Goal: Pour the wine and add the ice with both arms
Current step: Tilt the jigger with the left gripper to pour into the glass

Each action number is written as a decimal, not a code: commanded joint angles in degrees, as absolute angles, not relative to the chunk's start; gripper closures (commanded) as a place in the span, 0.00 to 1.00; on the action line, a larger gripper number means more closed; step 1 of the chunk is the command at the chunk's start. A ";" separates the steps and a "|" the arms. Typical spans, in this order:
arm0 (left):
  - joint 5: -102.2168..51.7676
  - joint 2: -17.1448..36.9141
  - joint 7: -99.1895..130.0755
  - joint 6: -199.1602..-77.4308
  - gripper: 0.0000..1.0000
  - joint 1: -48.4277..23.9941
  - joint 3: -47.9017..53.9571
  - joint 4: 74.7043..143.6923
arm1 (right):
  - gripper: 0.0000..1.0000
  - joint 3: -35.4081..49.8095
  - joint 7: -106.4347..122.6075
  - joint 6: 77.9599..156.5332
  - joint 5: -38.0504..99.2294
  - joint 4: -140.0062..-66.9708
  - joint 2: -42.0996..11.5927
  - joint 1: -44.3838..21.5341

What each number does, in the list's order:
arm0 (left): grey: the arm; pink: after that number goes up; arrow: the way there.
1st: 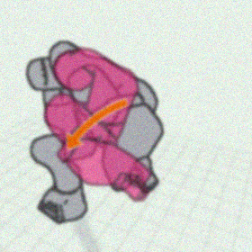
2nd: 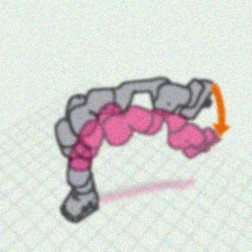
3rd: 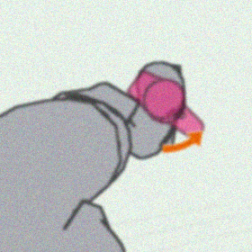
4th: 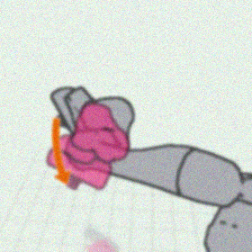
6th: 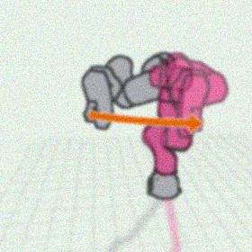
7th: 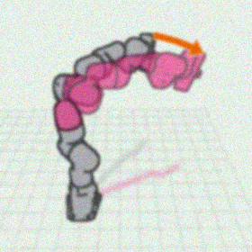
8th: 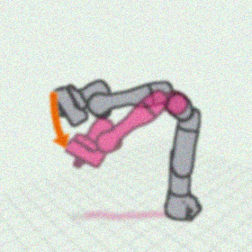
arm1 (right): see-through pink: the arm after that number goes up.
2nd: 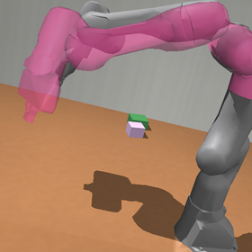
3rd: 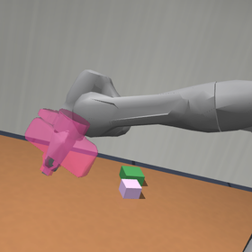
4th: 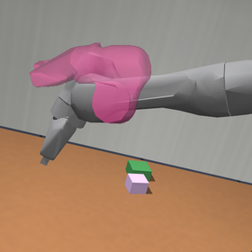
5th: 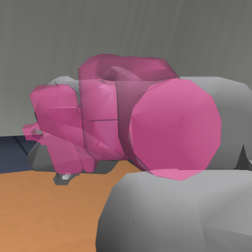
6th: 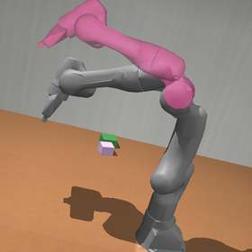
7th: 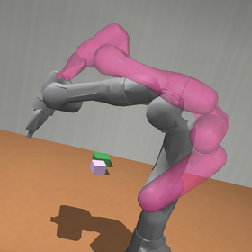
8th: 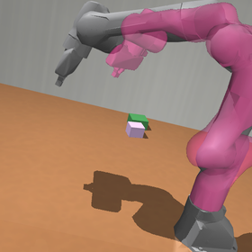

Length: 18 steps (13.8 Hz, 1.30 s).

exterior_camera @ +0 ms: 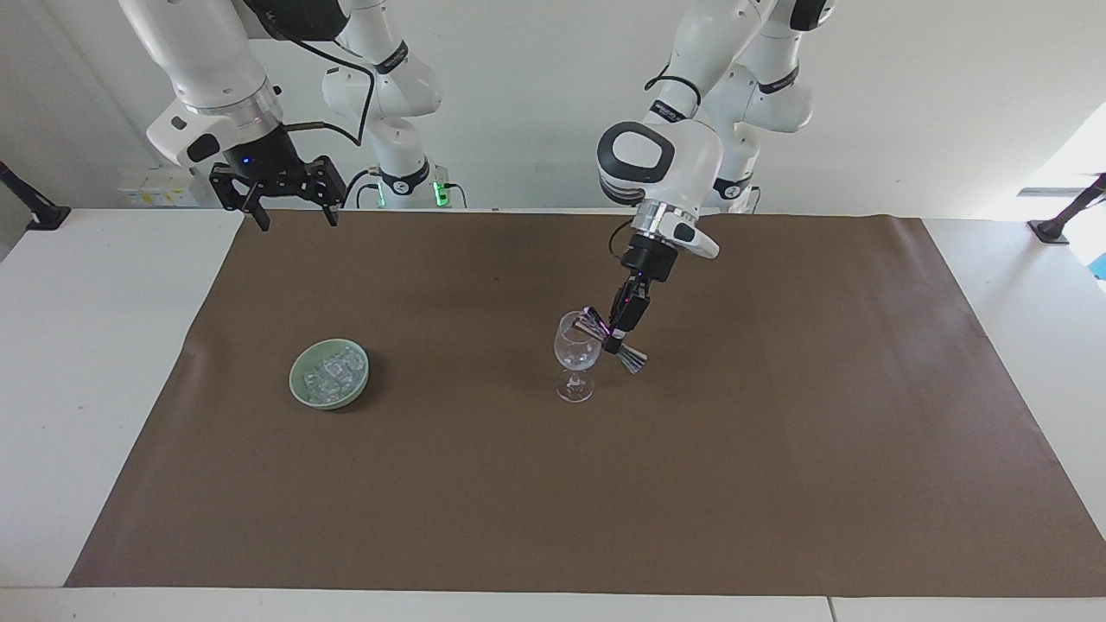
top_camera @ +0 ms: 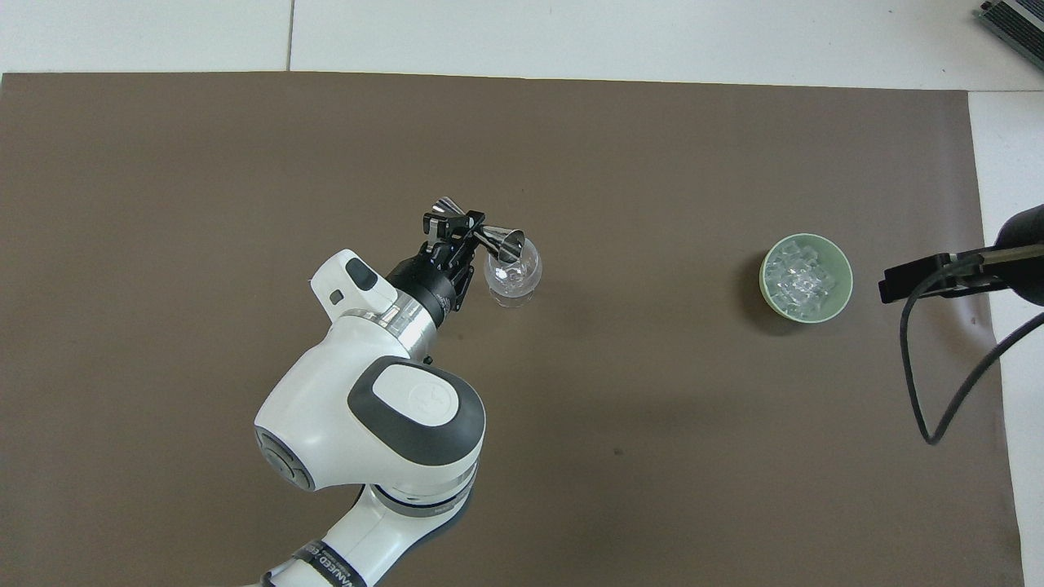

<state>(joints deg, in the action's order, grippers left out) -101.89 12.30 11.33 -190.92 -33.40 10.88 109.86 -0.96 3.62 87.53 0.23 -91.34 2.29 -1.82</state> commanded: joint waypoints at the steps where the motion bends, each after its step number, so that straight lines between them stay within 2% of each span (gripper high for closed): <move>1: -100.99 12.04 9.67 -191.16 1.00 -33.66 10.37 110.04 | 0.00 -0.44 5.10 86.92 -0.18 -91.93 3.16 -1.14; 18: -99.76 12.30 2.29 -192.22 1.00 -33.57 10.20 109.07 | 0.00 -0.44 5.10 86.92 -0.18 -91.93 3.16 -1.14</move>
<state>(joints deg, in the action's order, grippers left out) -100.44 12.30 3.70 -191.32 -33.39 10.40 109.68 -0.96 3.62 87.53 0.23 -91.34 2.29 -1.83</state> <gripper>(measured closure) 0.784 0.000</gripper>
